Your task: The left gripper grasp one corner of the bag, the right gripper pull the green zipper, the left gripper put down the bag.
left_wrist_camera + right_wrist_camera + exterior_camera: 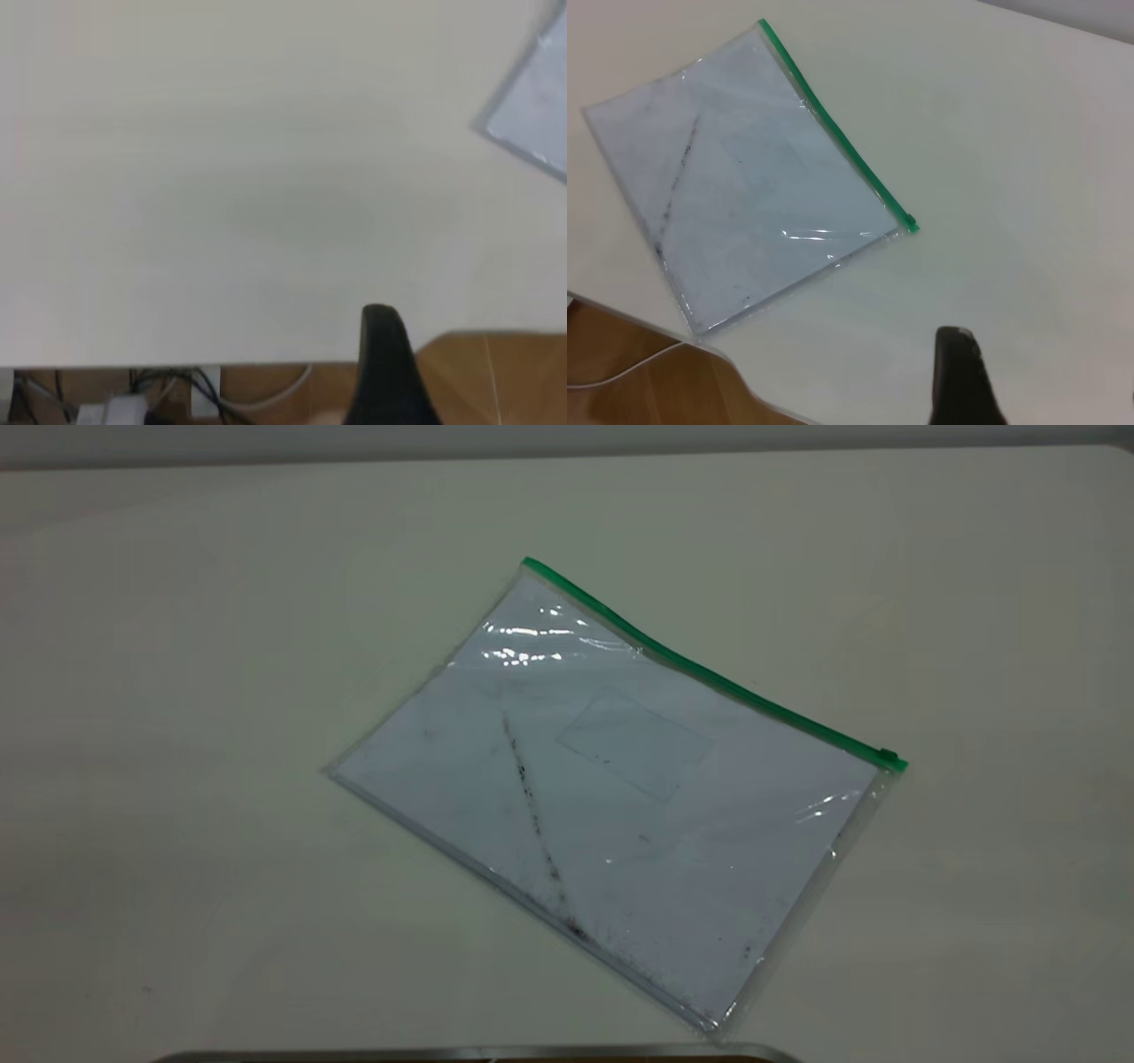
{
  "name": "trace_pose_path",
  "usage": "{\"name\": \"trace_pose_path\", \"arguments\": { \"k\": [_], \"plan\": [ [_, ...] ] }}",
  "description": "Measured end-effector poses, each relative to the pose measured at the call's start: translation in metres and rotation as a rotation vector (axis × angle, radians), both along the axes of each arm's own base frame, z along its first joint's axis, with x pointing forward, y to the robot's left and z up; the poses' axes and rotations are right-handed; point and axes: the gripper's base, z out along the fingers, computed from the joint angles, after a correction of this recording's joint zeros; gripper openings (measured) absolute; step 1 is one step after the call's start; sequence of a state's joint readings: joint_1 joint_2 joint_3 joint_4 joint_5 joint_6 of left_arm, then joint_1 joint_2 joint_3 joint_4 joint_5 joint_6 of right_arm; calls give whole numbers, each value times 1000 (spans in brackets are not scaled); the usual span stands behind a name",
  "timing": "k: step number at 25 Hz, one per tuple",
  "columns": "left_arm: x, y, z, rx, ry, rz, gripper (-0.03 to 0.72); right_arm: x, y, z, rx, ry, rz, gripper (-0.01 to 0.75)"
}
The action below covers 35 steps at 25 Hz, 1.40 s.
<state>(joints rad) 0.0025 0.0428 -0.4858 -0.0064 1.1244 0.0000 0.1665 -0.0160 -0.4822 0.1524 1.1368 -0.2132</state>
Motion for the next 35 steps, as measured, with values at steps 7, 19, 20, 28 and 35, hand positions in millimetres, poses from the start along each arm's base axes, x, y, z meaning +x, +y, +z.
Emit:
{"name": "trace_pose_path", "arguments": {
  "k": [7, 19, 20, 28, 35],
  "plan": [
    [-9, 0, -1, 0, -53, 9, 569, 0, 0, 0, 0, 0, 0, 495],
    [-9, 0, -1, 0, -52, 10, 569, 0, 0, 0, 0, 0, -15, 469],
    [-9, 0, -1, 0, -52, 10, 569, 0, 0, 0, 0, 0, -32, 465],
    [-9, 0, -1, 0, -52, 10, 569, 2, 0, 0, -3, 1, -164, 433],
    [-9, 0, -1, 0, -52, 10, 569, 2, -6, -1, 22, 12, -269, 390]
  ]
}}
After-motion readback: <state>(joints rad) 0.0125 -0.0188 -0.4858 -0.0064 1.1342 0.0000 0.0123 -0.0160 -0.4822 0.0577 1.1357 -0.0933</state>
